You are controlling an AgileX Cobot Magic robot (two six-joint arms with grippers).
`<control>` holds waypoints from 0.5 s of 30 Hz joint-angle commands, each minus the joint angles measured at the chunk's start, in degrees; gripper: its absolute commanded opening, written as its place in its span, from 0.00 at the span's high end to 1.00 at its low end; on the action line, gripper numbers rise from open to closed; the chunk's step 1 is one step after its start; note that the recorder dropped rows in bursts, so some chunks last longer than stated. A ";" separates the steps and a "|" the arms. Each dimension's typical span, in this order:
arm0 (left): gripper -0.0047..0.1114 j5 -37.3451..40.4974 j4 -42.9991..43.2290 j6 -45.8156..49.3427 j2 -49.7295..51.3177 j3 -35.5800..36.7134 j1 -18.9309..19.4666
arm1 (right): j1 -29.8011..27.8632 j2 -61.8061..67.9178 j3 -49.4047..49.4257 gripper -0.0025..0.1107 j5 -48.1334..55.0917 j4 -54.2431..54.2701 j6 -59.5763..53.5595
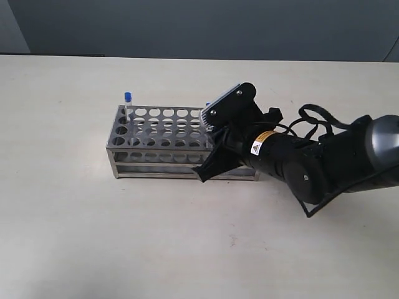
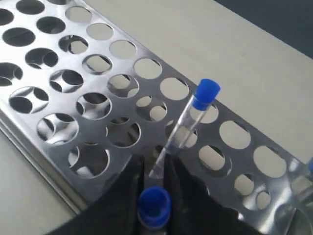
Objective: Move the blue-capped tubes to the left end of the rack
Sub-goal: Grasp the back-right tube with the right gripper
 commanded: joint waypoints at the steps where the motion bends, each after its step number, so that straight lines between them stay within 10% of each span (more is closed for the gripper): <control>1: 0.95 -0.35 -0.01 -0.03 -0.20 -0.18 -0.36 | -0.12 -3.76 -0.25 0.98 -0.35 0.20 -0.48; 15: 0.95 -0.35 -0.01 -0.03 -0.20 -0.18 -0.36 | -0.12 -11.94 -0.25 0.98 2.39 0.20 0.02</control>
